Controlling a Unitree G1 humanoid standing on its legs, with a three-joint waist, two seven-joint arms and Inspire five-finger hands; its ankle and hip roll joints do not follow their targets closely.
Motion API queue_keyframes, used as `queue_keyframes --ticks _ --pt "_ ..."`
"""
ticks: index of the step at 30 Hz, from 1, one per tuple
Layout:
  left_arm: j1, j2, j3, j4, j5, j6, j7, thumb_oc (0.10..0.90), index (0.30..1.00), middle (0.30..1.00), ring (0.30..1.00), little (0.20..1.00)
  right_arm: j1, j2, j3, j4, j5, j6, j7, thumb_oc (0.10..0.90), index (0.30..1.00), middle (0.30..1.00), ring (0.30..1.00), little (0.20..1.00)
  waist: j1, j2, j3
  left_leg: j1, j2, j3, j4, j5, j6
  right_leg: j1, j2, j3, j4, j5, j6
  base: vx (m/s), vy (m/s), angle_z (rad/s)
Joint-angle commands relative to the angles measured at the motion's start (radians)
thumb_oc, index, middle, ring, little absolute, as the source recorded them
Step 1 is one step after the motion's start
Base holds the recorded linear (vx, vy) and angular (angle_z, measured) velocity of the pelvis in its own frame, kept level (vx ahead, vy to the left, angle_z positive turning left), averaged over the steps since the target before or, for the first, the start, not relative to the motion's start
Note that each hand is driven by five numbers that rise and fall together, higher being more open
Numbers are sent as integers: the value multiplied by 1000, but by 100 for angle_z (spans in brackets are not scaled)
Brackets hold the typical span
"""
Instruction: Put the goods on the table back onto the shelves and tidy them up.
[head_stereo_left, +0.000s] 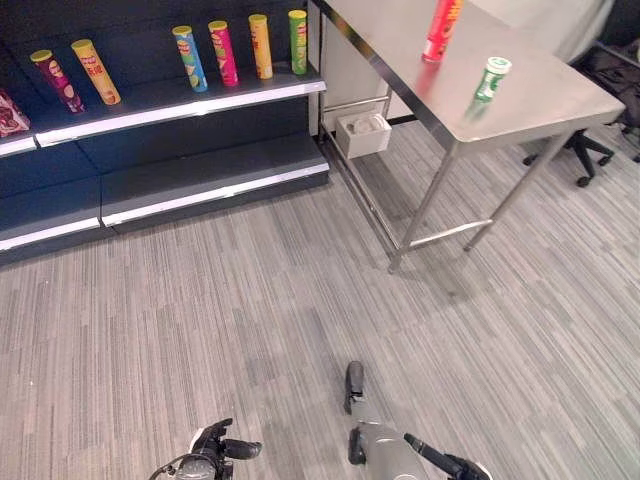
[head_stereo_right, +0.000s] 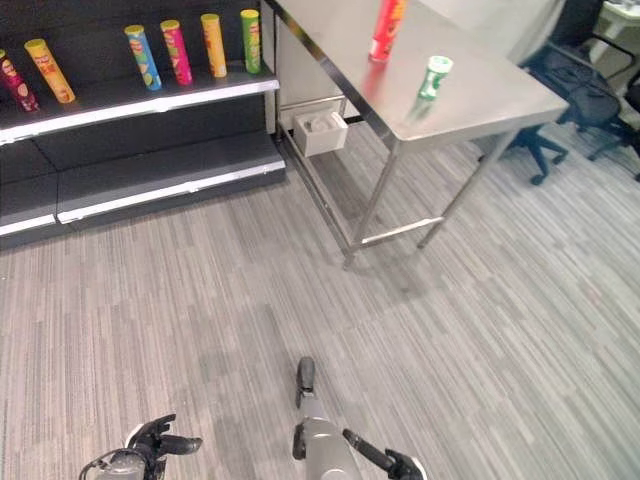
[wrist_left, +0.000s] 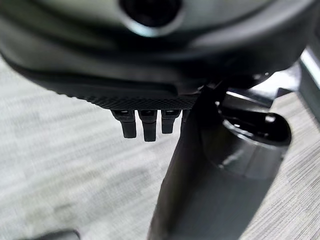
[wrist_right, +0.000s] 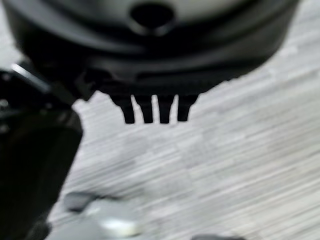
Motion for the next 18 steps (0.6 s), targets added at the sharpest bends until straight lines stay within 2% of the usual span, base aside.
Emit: queue_keyframes --ticks 1,2,3,4,5,6,7,8,9,10,12,13,14,17,18 --pt "-43 33 10 -28 15 -39 -3 800 900 900 900 900 -20 -59 10 -27 -17 -20 3 800 900 900 900 900 -10 -1 1 -110 103 -2 20 6 -37 121 -45 79 -89 79 168 690 -517 48" --pt "-38 28 4 -34 -1 -41 -3 800 900 900 900 900 -24 -72 4 -32 11 -29 1 800 900 900 900 900 -9 6 -7 -139 121 -10 113 44 -59 145 -22 86 -80 50 144 659 -633 15" --pt "-38 28 -7 -46 -6 -38 -6 800 900 900 900 900 -26 -87 -1 -45 31 -37 -4 800 900 900 900 900 2 -3 1 -254 138 17 393 146 -110 230 3 87 -91 -14 102 395 -432 -3" --pt "-38 28 -7 -46 -6 -38 -6 800 900 900 900 900 -26 -87 -1 -45 31 -37 -4 800 900 900 900 900 -1 -6 -1 -257 135 15 391 149 -110 227 -1 86 -91 -13 103 296 -385 -5" --pt "-42 28 -8 -55 -17 -37 -5 800 900 900 900 900 -29 -90 -4 -51 39 -37 -9 800 900 900 900 900 6 -20 10 -311 133 29 497 188 -113 257 -4 89 -96 -31 89 152 -267 -10" --pt "-48 31 -13 -61 -23 -36 3 800 900 900 900 900 -41 -100 -10 -49 53 -37 -20 800 900 900 900 900 15 -39 32 -392 155 76 649 218 -110 301 -6 90 -106 -56 69 221 -324 -15" --pt "-51 31 -15 -65 -34 -37 2 800 900 900 900 900 -46 -101 -9 -47 60 -34 -21 800 900 900 900 900 20 -48 38 -425 164 112 642 212 -98 317 -11 92 -109 -65 67 221 -255 -20" --pt "-55 29 -15 -70 -39 -39 3 800 900 900 900 900 -49 -104 -7 -46 61 -34 -23 800 900 900 900 900 33 -50 47 -461 165 136 626 181 -88 333 -12 98 -110 -75 68 289 -98 -16" --pt "-53 27 -14 -80 -46 -39 2 800 900 900 900 900 -47 -106 -6 -51 65 -36 -21 800 900 900 900 900 53 -53 48 -497 154 164 490 133 -67 356 -18 112 -113 -87 80 302 -19 -21" --pt "-49 27 -14 -82 -48 -41 4 800 900 900 900 900 -47 -106 0 -51 61 -36 -21 800 900 900 900 900 67 -48 50 -508 133 144 410 119 -59 363 -12 121 -113 -94 84 316 37 -23" --pt "-45 24 -12 -80 -51 -43 5 800 900 900 900 900 -51 -106 9 -49 47 -33 -24 800 900 900 900 900 97 -31 45 -520 95 55 214 174 -62 383 6 147 -113 -110 90 225 62 -37" --pt "-43 25 -10 -78 -54 -45 8 800 900 900 900 900 -52 -105 14 -48 39 -32 -25 800 900 900 900 900 106 -22 45 -522 86 -1 157 207 -62 392 18 162 -113 -117 89 198 39 -60" --pt "-41 25 -12 -78 -56 -45 8 800 900 900 900 900 -55 -106 16 -48 33 -33 -28 800 900 900 900 900 111 -17 44 -526 85 -26 129 223 -66 401 22 171 -113 -121 89 164 48 -97" --pt "-29 20 -8 -55 -53 -42 1 800 900 900 900 900 -50 -97 10 -42 26 -32 -27 800 900 900 900 900 107 -4 31 -482 96 -30 65 231 -64 412 31 191 -113 -136 94 129 119 -84" --pt "-23 21 -3 -30 -43 -40 -1 800 900 900 900 900 -51 -93 8 -39 26 -33 -25 800 900 900 900 900 104 0 16 -448 101 -12 26 230 -63 410 29 205 -113 -136 97 86 122 -90"
